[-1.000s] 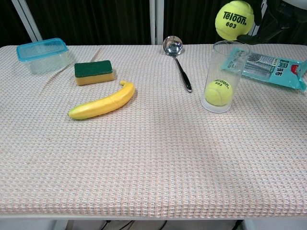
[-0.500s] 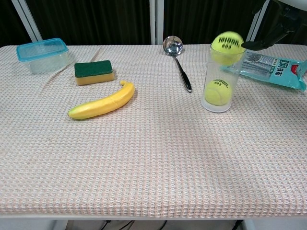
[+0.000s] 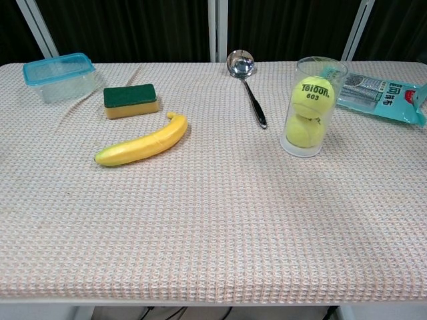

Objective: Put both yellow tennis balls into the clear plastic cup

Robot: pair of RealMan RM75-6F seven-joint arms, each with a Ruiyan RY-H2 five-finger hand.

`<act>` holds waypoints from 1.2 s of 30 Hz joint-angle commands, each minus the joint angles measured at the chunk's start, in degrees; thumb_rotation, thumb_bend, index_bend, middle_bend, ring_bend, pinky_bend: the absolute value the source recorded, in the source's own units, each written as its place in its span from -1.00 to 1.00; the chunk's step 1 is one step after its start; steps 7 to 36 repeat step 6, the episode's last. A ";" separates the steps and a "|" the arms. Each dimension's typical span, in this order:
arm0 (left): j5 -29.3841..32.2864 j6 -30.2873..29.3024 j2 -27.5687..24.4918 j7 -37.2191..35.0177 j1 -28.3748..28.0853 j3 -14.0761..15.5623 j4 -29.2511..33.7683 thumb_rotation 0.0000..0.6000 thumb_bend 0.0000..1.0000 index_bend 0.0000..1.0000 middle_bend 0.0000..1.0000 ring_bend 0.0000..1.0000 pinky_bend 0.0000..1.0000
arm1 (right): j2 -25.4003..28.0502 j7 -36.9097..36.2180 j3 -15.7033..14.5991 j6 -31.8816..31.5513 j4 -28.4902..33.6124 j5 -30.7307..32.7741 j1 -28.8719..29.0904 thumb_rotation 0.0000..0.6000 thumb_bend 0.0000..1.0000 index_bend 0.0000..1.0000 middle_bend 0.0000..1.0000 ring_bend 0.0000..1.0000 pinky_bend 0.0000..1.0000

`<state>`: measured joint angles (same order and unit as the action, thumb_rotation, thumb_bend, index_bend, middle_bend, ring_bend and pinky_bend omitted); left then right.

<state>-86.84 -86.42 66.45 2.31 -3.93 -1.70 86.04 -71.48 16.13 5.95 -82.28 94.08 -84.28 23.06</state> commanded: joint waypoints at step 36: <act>-0.01 0.10 0.76 0.77 -1.02 -1.01 -1.35 1.00 -1.00 -0.95 -1.00 -1.00 -1.00 | -1.11 -8.00 -6.02 -9.28 -11.15 2.33 -14.30 1.00 -0.67 -1.00 -1.00 -1.00 -1.00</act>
